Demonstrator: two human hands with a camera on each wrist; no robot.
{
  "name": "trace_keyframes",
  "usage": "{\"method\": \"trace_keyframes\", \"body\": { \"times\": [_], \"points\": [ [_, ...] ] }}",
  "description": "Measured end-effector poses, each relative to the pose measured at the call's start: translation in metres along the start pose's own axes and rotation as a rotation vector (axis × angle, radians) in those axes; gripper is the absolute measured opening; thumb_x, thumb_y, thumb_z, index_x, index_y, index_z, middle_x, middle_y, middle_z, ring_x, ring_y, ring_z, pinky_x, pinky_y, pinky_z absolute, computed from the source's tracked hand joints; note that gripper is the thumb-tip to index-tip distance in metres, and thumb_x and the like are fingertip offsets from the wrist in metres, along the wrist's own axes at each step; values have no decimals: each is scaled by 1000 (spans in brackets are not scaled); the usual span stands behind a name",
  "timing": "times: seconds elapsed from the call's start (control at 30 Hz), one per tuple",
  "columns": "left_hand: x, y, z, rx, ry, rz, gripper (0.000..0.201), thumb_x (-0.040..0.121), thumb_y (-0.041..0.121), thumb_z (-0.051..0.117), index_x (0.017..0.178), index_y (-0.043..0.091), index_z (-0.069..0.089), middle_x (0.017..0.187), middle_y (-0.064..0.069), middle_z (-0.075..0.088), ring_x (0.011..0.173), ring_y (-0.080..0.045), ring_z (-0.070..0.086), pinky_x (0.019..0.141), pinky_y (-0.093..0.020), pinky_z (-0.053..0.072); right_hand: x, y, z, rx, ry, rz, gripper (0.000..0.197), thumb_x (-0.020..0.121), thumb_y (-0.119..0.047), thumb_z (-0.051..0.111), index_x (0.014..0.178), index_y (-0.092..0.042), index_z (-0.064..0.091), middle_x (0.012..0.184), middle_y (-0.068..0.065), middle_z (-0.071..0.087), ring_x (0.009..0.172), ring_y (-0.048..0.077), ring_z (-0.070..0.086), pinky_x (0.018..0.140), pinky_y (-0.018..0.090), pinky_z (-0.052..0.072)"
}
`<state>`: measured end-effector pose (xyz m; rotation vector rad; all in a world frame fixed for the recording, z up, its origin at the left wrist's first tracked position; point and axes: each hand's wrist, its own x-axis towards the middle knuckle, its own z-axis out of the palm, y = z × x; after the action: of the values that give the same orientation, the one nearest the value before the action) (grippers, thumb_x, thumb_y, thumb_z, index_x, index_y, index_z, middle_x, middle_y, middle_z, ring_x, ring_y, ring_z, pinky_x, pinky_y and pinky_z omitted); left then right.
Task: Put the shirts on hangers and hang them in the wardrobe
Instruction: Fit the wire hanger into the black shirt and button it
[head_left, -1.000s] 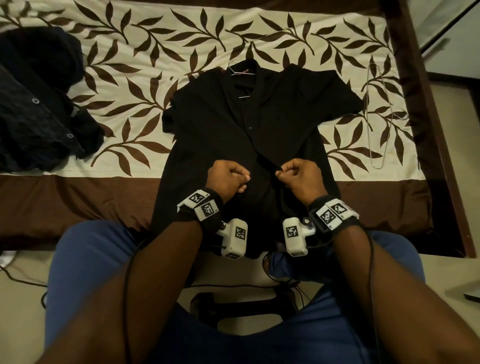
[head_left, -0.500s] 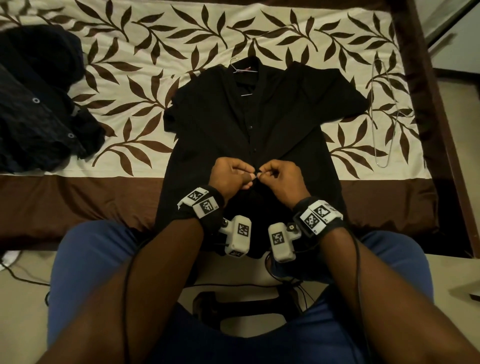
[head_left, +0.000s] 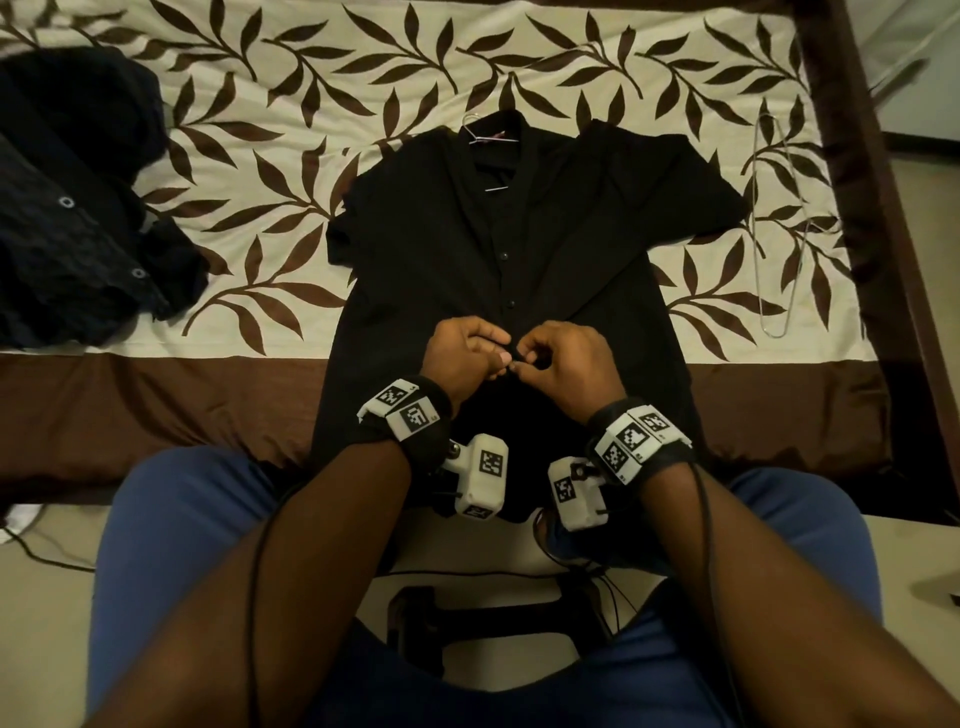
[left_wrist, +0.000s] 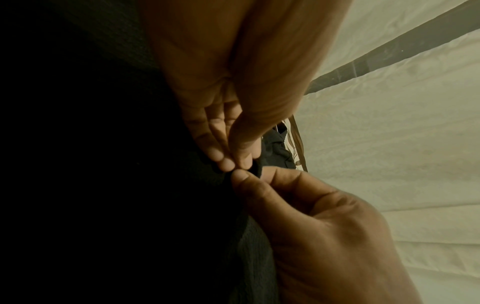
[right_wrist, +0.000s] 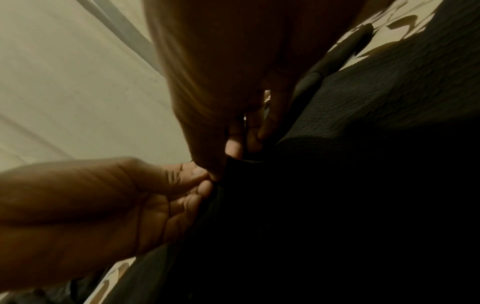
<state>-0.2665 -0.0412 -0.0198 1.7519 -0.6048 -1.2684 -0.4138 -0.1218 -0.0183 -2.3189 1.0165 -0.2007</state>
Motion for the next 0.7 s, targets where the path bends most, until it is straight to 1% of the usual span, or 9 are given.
{"method": "trace_keyframes", "body": {
  "times": [0.07,0.13,0.17,0.23,0.3,0.37,0.53,0.63,0.7],
  "points": [
    [2,2,1,4,3,-16,13,90,-3,65,91,10,68,70,-7,69,64,-13,66,65,-23,57,-2,-2,5,-40,24,-21,14,77,-32,73,79,-23,62,76,-10,58,70,12,56,65,36,50],
    [3,4,3,-12,1,-38,10,95,6,63,87,5,69,71,-9,68,61,-13,63,61,-20,55,-6,-2,11,-54,68,-21,18,78,-35,70,78,-22,58,76,-7,56,66,14,54,59,34,45],
    [3,5,4,-16,8,-48,13,95,11,65,85,3,70,71,-11,68,61,-14,62,59,-20,54,-8,-2,13,-56,87,-20,20,79,-35,70,79,-20,57,77,-5,56,65,16,54,58,32,42],
    [3,7,8,-14,49,-66,15,89,14,72,83,0,73,71,-16,69,61,-17,62,59,-25,54,-10,-2,18,-66,117,-26,21,81,-32,72,81,-16,58,78,2,57,64,20,54,57,31,37],
    [4,7,11,-7,95,-88,11,83,10,79,82,1,74,72,-17,71,60,-18,64,59,-28,54,-11,-3,22,-83,145,-37,21,81,-27,73,83,-11,60,79,6,60,63,24,56,54,31,39],
    [4,8,13,6,126,-109,9,78,6,82,77,4,73,69,-14,71,58,-18,65,57,-27,53,-11,-3,24,-88,165,-37,19,80,-22,72,85,-9,61,80,8,61,62,26,58,53,33,42],
    [5,11,15,111,189,-139,15,71,-2,79,67,11,72,67,-10,72,58,-17,68,60,-30,58,-14,-3,27,-36,199,-46,13,78,-15,69,84,-9,58,81,7,59,63,24,56,55,37,47],
    [5,14,16,153,232,-137,11,69,3,81,67,10,73,63,-5,71,57,-14,69,57,-26,59,-15,-2,28,47,214,-22,15,76,-11,71,82,-11,58,81,2,56,65,17,52,59,31,46],
    [6,13,17,145,265,-126,15,67,4,82,63,14,71,60,-2,70,57,-12,69,56,-24,58,-14,0,28,157,213,34,14,74,-9,73,82,-11,61,82,-2,57,66,13,52,63,26,47]
  ]
}}
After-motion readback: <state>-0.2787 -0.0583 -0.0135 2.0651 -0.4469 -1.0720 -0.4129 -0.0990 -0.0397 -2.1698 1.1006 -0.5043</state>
